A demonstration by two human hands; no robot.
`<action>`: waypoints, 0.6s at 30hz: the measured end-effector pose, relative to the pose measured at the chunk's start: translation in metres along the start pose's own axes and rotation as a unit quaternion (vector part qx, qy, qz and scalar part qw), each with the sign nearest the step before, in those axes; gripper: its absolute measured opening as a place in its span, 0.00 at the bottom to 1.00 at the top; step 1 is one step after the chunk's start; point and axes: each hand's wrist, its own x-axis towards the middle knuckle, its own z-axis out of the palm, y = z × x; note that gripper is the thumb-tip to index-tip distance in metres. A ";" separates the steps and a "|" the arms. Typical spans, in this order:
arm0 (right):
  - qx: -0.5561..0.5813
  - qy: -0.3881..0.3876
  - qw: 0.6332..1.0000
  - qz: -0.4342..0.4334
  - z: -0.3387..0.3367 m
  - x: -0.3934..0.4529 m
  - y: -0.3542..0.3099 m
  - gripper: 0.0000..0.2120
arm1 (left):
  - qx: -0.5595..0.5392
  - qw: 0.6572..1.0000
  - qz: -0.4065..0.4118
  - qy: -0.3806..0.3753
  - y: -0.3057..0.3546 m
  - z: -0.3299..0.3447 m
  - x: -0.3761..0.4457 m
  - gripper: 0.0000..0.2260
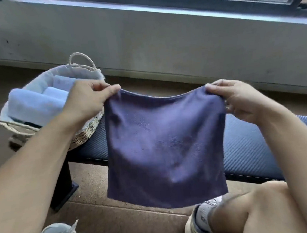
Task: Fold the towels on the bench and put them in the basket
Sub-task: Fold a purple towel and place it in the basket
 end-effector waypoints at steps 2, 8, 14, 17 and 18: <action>-0.109 0.058 0.992 0.033 -0.002 0.016 0.023 0.07 | 0.135 0.991 0.001 0.005 -0.011 0.009 0.006 0.10; -0.175 0.148 0.971 0.062 0.002 0.045 0.053 0.13 | 0.068 0.990 -0.118 -0.032 -0.036 0.042 0.023 0.11; -0.154 0.193 0.967 0.054 0.014 0.064 0.066 0.12 | -0.110 0.977 -0.182 -0.017 -0.047 0.068 0.033 0.06; -0.141 0.181 0.971 0.071 0.019 0.070 0.070 0.06 | -0.090 0.983 -0.154 -0.033 -0.064 0.073 0.037 0.05; -0.147 0.180 0.970 0.075 0.021 0.072 0.072 0.04 | -0.073 0.986 -0.138 -0.056 -0.071 0.075 0.037 0.14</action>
